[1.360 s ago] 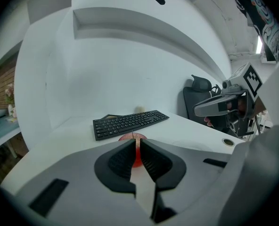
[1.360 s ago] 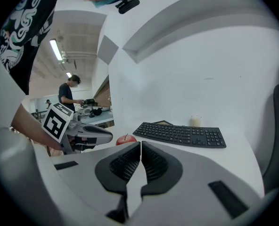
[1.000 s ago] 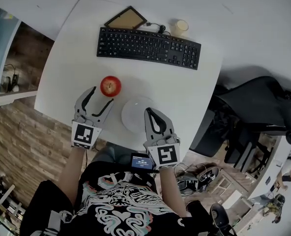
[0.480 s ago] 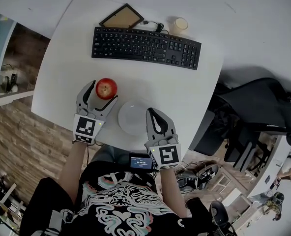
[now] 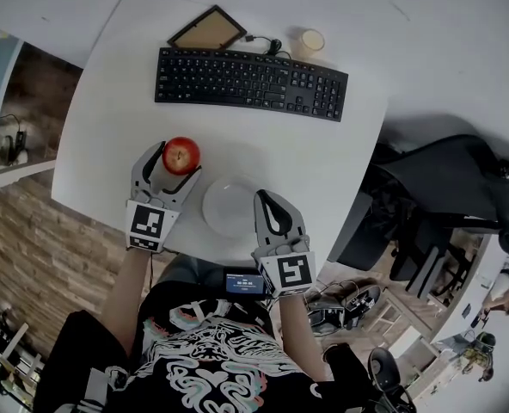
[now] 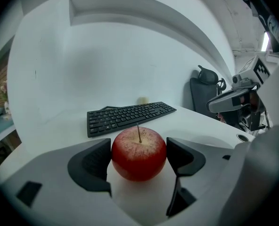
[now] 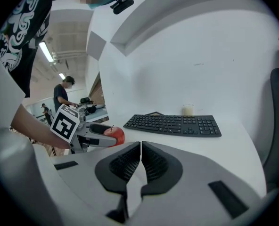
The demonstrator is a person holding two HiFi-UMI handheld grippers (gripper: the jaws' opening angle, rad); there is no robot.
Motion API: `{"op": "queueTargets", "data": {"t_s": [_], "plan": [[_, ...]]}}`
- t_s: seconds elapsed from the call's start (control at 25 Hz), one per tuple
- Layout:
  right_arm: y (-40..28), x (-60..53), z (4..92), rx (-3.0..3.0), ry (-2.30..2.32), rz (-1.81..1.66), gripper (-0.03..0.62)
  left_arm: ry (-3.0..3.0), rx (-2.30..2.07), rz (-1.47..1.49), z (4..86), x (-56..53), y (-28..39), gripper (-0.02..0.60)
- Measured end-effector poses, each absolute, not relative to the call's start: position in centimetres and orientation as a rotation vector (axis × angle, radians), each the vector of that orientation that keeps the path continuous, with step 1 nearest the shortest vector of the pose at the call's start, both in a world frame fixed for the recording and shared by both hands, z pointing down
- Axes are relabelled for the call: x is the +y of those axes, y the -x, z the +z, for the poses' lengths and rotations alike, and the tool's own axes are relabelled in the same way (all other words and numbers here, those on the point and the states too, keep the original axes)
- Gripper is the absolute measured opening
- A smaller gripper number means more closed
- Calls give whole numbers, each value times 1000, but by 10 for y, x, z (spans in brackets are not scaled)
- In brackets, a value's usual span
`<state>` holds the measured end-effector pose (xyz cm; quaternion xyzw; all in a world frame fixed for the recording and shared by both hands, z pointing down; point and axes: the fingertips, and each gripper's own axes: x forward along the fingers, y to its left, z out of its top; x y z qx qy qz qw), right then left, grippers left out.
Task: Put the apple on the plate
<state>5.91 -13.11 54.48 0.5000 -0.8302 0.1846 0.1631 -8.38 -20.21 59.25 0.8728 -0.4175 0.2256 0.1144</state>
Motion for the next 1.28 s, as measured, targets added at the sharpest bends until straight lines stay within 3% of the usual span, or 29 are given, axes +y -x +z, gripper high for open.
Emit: {"op": "queueTargets", "data": {"t_s": [1.28], "plan": [[-55, -101, 530, -2378, -1450, 536, 29, -2523, -1155, 579, 591, -210, 77, 373]]}}
